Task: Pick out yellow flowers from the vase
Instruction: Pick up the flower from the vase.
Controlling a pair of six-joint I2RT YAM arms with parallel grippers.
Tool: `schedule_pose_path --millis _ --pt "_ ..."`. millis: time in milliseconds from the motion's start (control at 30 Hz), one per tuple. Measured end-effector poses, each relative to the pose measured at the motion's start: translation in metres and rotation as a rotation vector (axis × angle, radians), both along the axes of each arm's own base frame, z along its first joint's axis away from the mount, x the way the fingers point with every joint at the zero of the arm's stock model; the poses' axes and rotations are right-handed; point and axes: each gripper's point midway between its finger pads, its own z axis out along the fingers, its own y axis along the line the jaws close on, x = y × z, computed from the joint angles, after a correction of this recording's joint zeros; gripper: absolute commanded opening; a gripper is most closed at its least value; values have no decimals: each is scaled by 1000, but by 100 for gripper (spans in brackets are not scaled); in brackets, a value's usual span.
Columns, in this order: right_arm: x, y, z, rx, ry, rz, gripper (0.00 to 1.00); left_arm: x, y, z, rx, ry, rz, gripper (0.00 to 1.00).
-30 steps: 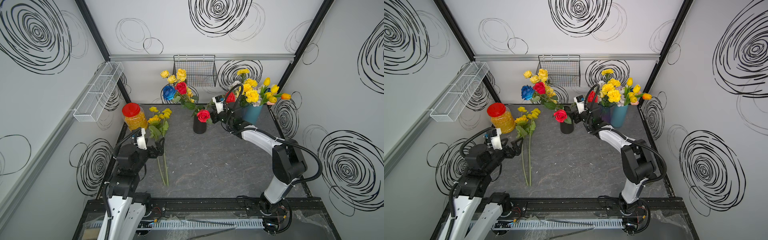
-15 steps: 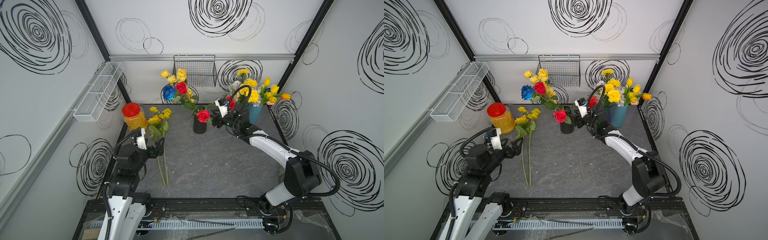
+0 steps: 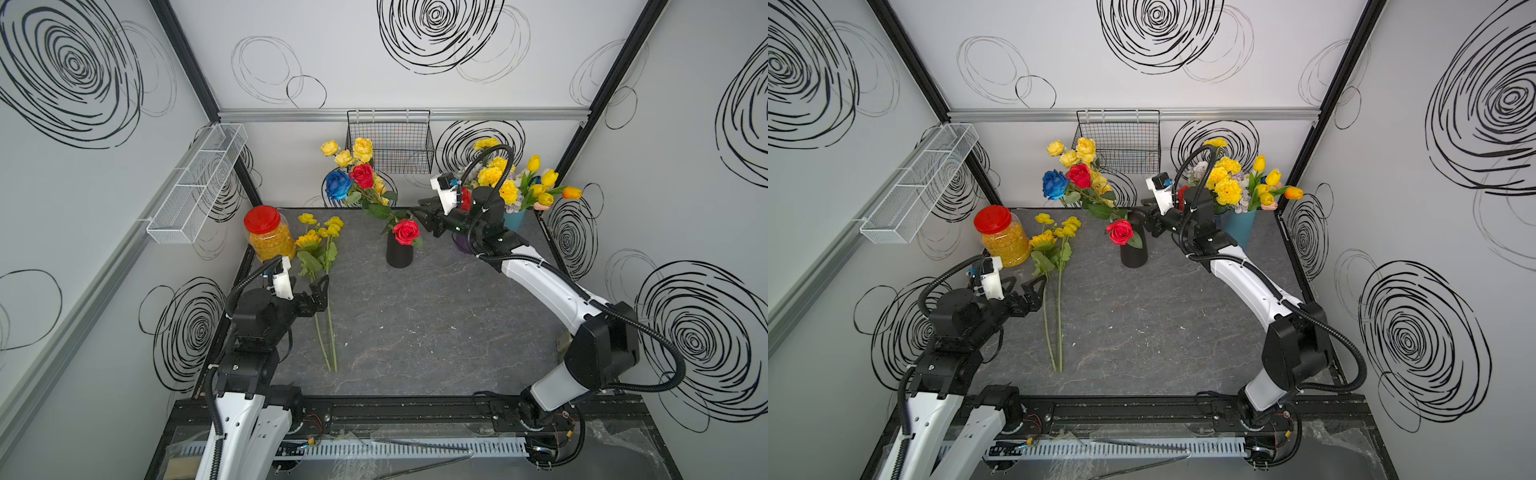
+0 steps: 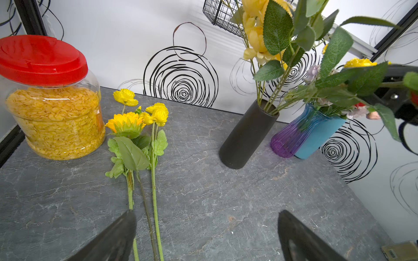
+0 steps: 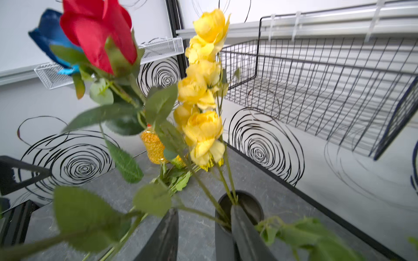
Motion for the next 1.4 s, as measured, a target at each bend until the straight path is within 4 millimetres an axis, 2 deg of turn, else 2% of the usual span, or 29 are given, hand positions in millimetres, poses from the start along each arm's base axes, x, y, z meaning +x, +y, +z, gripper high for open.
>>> schedule_pose_path --millis 133,267,433,567,767,1033,1267,1400 --pt "35 13 0 -15 3 8 45 -1 0 2 0 -7 0 99" --pt "64 26 -23 -57 43 32 48 -1 0 2 0 -9 0 99" --pt "82 43 -47 -102 80 99 50 -2 0 3 0 -12 1 99" --pt "83 52 -56 -128 85 160 54 -2 0 4 0 -15 1 99" --pt "72 57 -64 -155 86 231 60 -2 0 4 0 -15 1 99" --pt "74 69 -69 -173 63 272 61 -2 0 4 0 -15 1 99" --pt "83 84 -83 -194 68 291 61 -3 0 5 0 -20 1 99" --pt "84 87 -91 -207 77 291 56 -4 0 6 0 -25 1 99"
